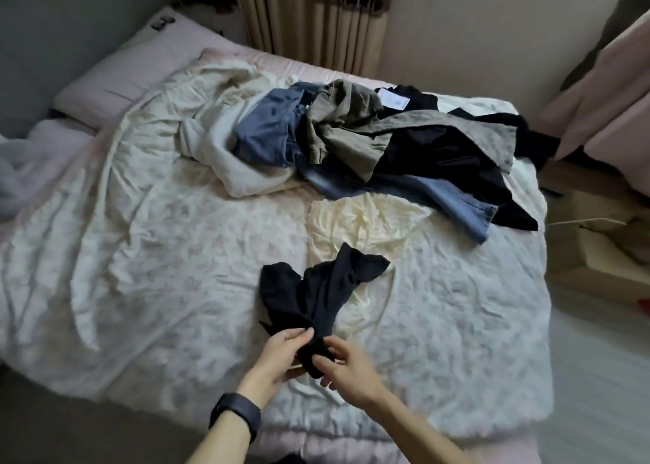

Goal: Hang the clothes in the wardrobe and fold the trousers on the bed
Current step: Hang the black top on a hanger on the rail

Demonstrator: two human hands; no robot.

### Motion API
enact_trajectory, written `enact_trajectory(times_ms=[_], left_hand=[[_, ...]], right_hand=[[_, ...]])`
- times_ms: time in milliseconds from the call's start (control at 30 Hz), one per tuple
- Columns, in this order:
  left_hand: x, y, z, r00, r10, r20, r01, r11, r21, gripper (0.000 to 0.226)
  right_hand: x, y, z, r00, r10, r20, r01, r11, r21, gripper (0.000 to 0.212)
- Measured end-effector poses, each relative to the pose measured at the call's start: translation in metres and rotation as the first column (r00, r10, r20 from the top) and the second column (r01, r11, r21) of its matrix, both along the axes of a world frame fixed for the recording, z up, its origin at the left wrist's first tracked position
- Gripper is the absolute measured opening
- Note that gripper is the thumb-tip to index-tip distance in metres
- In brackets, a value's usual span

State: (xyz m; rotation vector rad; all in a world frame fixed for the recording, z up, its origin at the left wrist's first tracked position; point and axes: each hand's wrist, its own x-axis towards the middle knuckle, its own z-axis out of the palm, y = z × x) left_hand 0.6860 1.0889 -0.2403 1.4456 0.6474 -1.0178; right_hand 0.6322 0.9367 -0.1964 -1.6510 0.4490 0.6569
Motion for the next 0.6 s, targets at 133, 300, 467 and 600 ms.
enact_trajectory(times_ms=[133,300,467,600], left_hand=[[-0.052,-0.004,0.023,0.984,0.135,0.113,-0.151,0.976,0.155,0.035],[-0.094,0.017,0.059,0.954,-0.106,0.280,-0.009,0.924,0.383,0.035],[-0.123,0.040,0.117,0.888,-0.299,0.350,0.066,0.836,0.545,0.034],[-0.160,0.056,0.165,0.826,-0.424,0.371,0.088,0.748,0.658,0.037]], right_hand=[[-0.052,-0.013,0.006,0.989,0.148,-0.024,-0.149,0.988,-0.039,0.021],[-0.094,-0.048,0.001,0.951,0.303,-0.069,-0.308,0.945,-0.105,0.022],[-0.083,-0.057,0.011,0.917,0.399,0.019,-0.392,0.908,-0.147,0.020],[-0.071,-0.032,0.029,0.859,0.473,0.197,-0.420,0.870,-0.259,0.021]])
